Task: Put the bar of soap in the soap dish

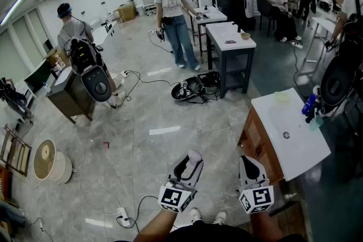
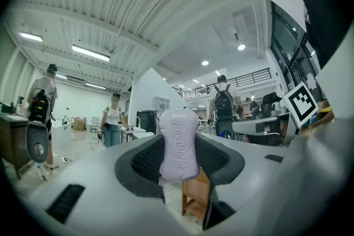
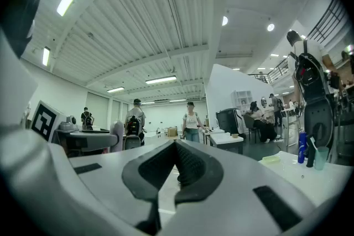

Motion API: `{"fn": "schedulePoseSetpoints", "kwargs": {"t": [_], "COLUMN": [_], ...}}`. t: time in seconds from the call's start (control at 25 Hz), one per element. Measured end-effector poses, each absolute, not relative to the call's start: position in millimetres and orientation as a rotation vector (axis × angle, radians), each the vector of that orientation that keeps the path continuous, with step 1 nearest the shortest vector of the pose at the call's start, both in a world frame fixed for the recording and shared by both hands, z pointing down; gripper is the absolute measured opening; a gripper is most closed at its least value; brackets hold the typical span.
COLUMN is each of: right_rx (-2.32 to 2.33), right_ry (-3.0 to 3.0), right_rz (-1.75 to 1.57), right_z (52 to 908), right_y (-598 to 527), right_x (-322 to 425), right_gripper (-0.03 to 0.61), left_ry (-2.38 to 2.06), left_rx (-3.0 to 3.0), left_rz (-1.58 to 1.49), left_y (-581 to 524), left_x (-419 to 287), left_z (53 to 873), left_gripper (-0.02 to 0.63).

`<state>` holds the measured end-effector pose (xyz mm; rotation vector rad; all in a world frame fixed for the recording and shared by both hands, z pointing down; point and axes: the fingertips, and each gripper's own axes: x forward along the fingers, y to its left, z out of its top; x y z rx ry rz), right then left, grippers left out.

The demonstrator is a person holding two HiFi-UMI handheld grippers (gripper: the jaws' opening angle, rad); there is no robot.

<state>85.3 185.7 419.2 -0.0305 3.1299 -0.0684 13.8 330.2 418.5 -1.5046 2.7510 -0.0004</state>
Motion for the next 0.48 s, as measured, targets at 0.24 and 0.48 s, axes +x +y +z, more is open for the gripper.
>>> {"fn": "schedulePoseSetpoints", "kwargs": {"t": [0.24,0.48], "right_rx": [-0.060,-0.078], "right_ry": [3.143,3.142], "right_rz": [-0.070,-0.069], "right_z": [421.8,418.4], "right_y": [191.4,193.9], "right_x": [84.0,75.1], "right_gripper": [0.008,0.009], "left_ry": [2.770,2.766], "left_rx": [-1.511,-1.527], "left_rz": [0.018,0.009], "left_y": [342.3,342.2], "left_x": [10.4,3.6], "left_z": [419.3,420.5], "left_gripper": [0.195,0.195]}}
